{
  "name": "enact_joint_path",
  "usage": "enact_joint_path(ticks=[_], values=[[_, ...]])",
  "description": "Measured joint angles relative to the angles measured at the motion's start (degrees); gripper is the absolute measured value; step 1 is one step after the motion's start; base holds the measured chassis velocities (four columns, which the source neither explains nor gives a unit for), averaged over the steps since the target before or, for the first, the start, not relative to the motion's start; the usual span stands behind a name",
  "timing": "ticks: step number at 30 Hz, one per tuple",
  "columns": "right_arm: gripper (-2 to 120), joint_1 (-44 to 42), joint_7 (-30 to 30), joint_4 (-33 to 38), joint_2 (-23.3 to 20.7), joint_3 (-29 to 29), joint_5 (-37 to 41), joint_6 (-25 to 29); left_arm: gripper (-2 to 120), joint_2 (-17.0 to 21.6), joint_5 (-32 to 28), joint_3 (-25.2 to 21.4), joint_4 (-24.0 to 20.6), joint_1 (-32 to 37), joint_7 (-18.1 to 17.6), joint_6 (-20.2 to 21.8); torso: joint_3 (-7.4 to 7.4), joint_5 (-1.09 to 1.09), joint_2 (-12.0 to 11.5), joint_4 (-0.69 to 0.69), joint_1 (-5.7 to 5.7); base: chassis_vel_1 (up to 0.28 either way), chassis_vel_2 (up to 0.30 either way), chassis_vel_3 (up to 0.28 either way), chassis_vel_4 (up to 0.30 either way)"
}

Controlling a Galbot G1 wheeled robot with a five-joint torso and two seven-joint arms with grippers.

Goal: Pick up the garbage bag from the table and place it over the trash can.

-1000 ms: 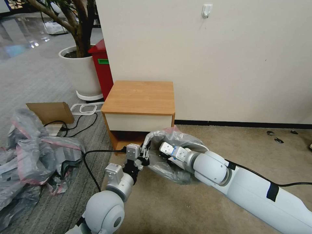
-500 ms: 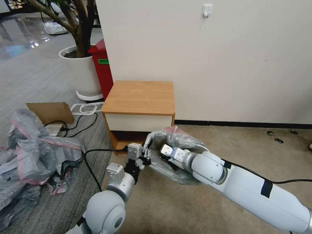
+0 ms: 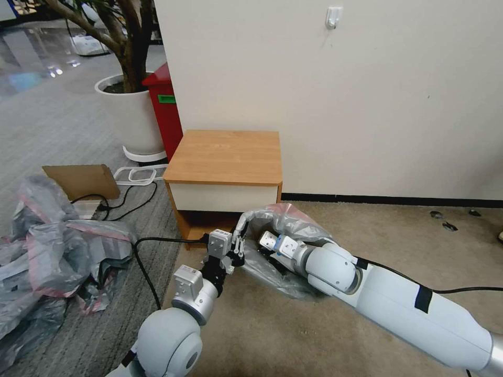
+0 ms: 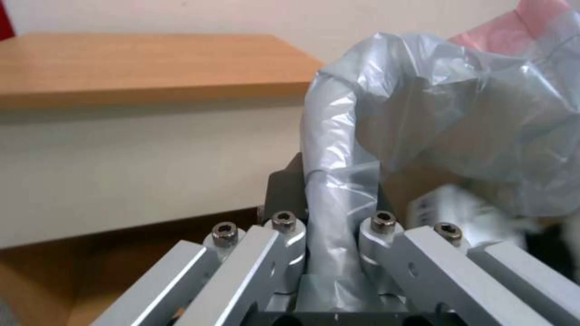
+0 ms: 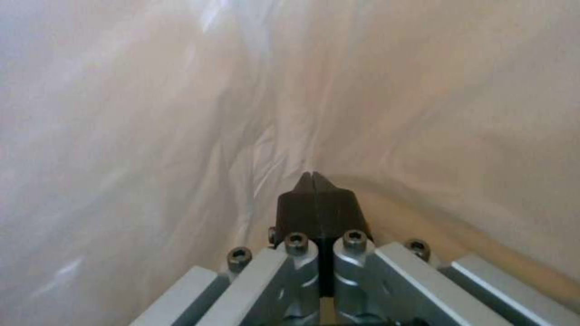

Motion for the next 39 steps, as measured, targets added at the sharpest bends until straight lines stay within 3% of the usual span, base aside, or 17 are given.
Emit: enact_joint_path(ticks=[6, 20, 32, 39], values=[[0, -2.5, 0.0, 4.5, -2.8, 1.9, 1.0, 0.1, 6, -0.6, -3.9, -0.7, 2.1, -1.0, -2.6, 1.7, 0.00, 0.00, 0.0, 0.00, 0.00, 0.000, 0.000, 0.000, 0.000], [0, -5.4, 0.0, 9.5, -4.9, 6.2, 5.5, 0.2, 6, -2.1, -5.2, 0.8, 6.8, -1.9, -3.7, 1.7, 0.00, 0.00, 0.0, 0.00, 0.00, 0.000, 0.000, 0.000, 0.000], [0, -5.4, -0.1, 5.1, -3.8, 5.1, 5.8, 0.2, 6, -1.5, -5.9, 1.8, 3.8, -1.5, -3.6, 1.7, 0.00, 0.00, 0.0, 0.00, 0.00, 0.000, 0.000, 0.000, 0.000], [0, -4.2, -0.2, 7.4, -4.6, 4.6, 5.3, 0.2, 6, -1.3, -4.4, 1.6, 3.6, -0.8, -3.5, 1.7, 0.00, 0.00, 0.0, 0.00, 0.00, 0.000, 0.000, 0.000, 0.000]])
